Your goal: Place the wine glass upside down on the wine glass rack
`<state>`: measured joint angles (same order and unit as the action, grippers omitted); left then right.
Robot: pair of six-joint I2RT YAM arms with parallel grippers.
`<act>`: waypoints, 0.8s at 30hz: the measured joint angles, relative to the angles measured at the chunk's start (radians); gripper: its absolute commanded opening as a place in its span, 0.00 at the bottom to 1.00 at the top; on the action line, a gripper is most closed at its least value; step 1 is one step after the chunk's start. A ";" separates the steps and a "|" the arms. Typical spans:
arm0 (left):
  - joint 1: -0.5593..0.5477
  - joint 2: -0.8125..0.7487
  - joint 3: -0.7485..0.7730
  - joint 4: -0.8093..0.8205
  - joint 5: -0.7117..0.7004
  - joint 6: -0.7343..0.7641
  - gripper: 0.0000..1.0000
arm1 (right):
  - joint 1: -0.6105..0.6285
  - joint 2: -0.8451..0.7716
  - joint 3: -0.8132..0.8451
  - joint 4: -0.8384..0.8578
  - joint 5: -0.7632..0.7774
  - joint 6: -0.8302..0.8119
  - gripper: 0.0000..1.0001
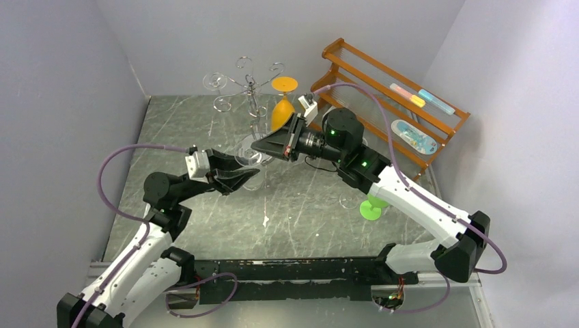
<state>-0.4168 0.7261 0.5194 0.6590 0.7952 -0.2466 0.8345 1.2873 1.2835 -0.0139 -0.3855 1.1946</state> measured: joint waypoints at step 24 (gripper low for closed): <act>-0.002 0.017 -0.050 -0.055 -0.045 0.105 0.05 | -0.020 -0.079 -0.046 0.005 0.157 -0.012 0.93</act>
<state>-0.4187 0.7433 0.4698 0.6044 0.7506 -0.1413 0.8146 1.2087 1.2377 -0.0090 -0.2287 1.1828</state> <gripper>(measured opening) 0.116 0.901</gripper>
